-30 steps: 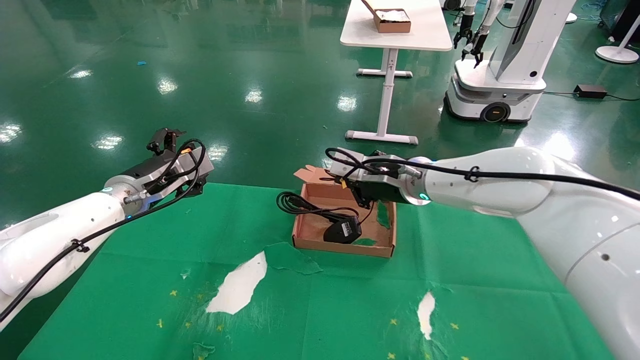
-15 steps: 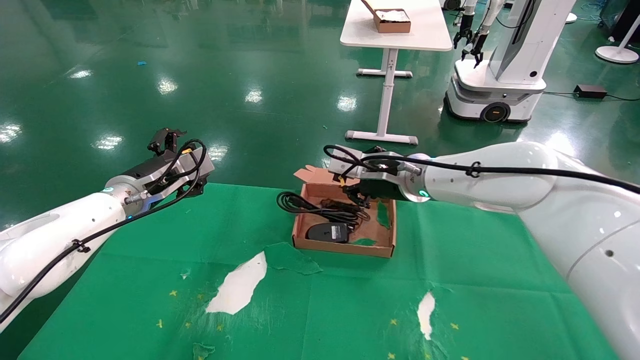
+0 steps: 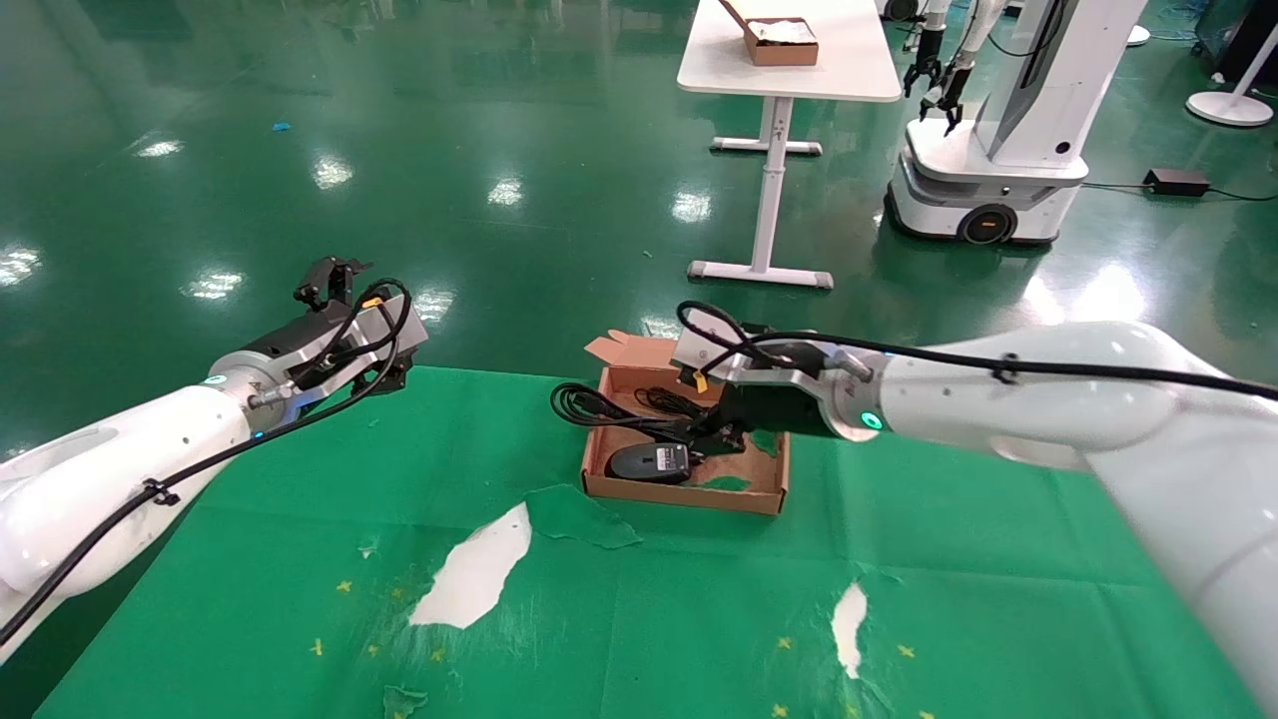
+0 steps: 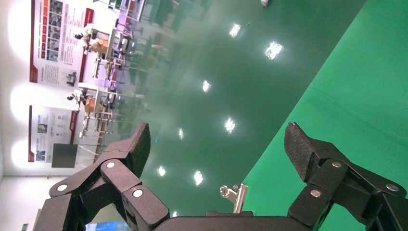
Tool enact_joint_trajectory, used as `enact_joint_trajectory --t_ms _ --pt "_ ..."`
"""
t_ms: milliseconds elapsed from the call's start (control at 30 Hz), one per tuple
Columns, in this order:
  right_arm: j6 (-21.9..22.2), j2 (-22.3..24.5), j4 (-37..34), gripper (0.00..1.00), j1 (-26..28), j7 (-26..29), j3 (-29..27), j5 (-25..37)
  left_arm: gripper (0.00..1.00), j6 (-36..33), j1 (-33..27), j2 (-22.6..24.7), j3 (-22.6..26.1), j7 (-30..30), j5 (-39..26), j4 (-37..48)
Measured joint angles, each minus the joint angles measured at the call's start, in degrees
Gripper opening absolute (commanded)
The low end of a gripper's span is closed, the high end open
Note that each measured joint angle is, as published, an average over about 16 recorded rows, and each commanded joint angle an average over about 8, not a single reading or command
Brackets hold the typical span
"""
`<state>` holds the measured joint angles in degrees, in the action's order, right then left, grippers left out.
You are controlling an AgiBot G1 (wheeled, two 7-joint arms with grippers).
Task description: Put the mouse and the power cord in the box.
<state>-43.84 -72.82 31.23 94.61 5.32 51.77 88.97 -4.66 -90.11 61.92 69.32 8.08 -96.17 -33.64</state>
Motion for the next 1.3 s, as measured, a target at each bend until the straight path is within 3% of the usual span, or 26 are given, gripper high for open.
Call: enact_joint_trajectory --t_ms 900,1300 --pt "-21.7 19.6 21.9 1.00 -17.1 2.8 -18.5 -24.4 1.00 -0.5 0.2 -0.2 -0.3 0.0 0.3 -0.2" --pt "-31.3 28.3 31.7 1.00 -24.7 4.1 -26.8 -35.3 1.00 -9.9 3.5 -3.3 -6.5 0.3 6.6 -4.9"
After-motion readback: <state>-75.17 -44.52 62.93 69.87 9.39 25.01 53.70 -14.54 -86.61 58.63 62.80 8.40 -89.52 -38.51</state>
